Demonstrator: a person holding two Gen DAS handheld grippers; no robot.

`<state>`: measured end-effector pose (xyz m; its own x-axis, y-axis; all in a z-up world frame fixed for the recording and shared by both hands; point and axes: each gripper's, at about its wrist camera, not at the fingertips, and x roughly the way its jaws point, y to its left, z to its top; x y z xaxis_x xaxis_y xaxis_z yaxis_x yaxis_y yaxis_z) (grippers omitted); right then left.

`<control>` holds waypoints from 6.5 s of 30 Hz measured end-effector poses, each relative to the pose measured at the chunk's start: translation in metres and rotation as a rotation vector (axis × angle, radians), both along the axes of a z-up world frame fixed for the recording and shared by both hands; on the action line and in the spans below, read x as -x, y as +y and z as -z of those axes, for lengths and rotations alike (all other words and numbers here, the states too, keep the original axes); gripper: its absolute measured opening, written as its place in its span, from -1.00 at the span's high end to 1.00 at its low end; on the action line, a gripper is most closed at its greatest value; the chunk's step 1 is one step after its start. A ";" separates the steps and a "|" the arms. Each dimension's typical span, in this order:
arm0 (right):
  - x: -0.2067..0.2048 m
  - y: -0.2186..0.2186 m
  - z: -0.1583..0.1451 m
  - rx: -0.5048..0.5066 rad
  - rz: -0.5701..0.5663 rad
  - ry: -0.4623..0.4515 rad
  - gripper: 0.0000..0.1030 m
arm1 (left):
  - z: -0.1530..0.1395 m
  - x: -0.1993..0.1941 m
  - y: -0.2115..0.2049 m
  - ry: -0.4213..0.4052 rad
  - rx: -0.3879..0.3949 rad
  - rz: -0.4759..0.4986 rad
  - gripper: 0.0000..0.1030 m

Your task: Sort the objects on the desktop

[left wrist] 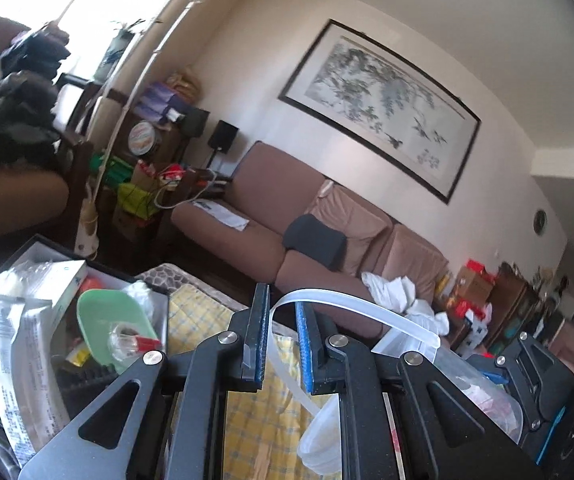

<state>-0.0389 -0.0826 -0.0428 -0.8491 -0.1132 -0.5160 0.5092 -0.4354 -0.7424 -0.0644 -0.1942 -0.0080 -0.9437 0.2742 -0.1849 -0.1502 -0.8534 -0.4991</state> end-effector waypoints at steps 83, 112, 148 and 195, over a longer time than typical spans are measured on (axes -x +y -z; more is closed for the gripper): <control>0.271 -0.103 0.036 0.595 -0.046 -0.665 0.22 | 0.110 0.123 -0.166 -0.631 0.215 -0.338 0.25; 0.269 -0.103 0.066 0.555 0.121 -0.564 -0.49 | 0.104 0.118 -0.135 -0.639 0.287 -0.334 0.01; 0.053 0.135 0.024 0.535 0.185 -0.416 -0.67 | 0.058 0.018 0.072 -0.432 0.468 -0.020 -0.99; 0.213 0.209 0.241 0.994 0.720 -1.207 0.91 | 0.232 0.069 0.187 -0.764 0.687 0.469 0.95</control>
